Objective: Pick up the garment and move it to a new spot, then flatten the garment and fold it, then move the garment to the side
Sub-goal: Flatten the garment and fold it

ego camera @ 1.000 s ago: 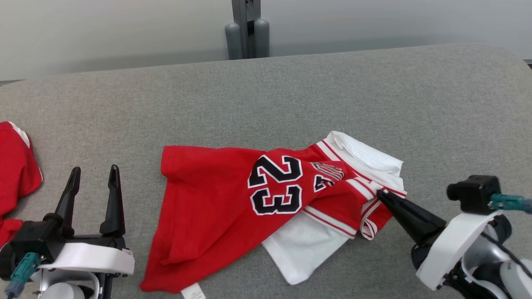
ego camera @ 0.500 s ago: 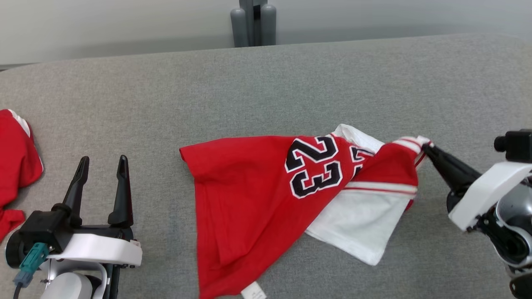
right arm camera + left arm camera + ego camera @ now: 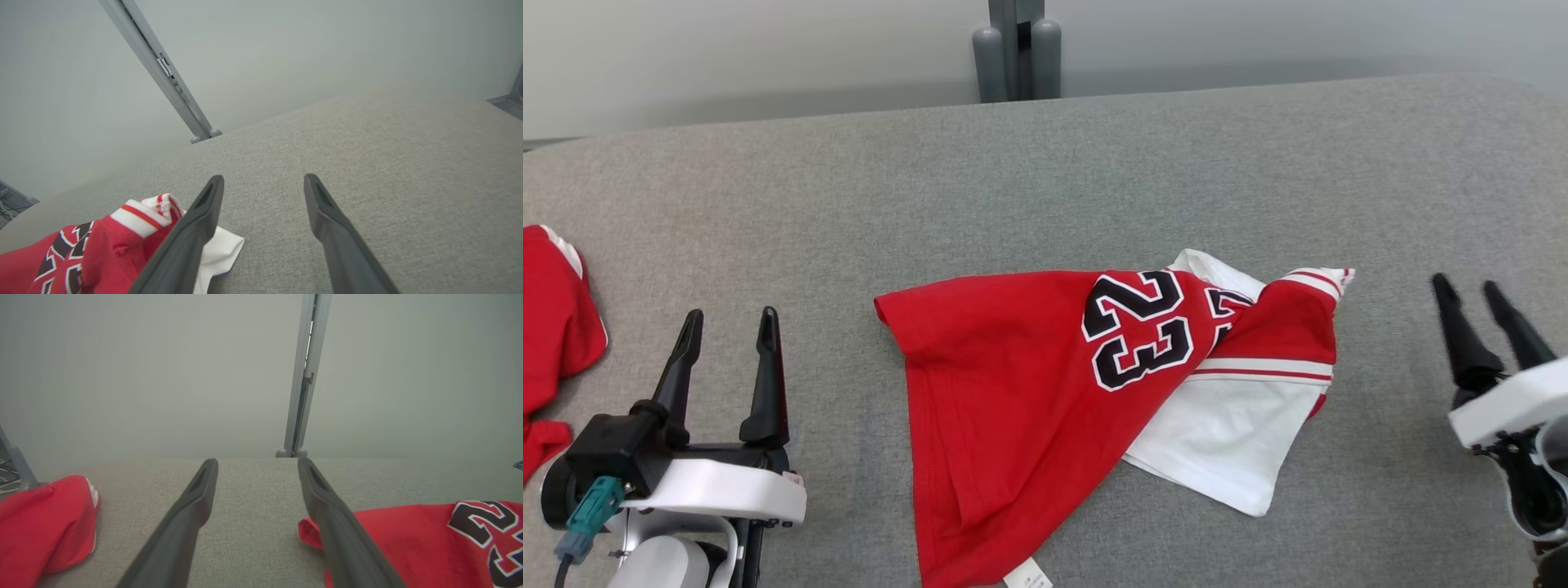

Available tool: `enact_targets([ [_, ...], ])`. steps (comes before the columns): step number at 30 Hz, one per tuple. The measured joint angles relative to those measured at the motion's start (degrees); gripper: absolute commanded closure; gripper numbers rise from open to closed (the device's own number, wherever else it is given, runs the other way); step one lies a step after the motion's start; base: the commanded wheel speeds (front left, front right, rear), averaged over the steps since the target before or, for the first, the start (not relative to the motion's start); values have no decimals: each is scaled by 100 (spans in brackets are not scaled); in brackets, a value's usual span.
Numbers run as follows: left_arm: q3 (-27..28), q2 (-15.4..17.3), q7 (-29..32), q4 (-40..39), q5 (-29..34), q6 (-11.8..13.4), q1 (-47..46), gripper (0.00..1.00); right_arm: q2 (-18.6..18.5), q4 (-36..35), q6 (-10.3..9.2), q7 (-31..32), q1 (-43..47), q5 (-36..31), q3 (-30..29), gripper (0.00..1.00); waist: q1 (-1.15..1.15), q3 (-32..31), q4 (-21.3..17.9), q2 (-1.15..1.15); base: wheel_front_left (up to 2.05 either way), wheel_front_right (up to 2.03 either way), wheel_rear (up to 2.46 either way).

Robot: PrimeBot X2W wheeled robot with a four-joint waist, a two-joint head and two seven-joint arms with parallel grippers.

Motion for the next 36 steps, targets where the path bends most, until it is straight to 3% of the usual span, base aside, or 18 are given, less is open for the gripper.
enact_targets([
  [7, 105, 1, -12, -124, 76, 127, 128, 0, 448, -497, 0, -961, 367, -950, -946, 0, 0, -181, -89, 0, 0, 0, 0],
  [11, 90, 18, -14, -258, 160, 188, 255, 0, 780, -1248, 0, -1060, 562, -1686, -1143, 0, 0, -289, -90, 0, 0, 0, 0],
  [17, -47, 31, 60, -449, 257, 304, 538, 0, 1250, -2059, 0, -820, 1128, -2517, -972, 0, 0, -555, -18, 0, 0, 0, 0],
  [36, -520, 35, 537, -557, 386, 489, 1073, 0, 1634, -2387, 0, -238, 2278, -2973, -873, 0, 0, -1292, 180, 0, 0, 0, 0],
])
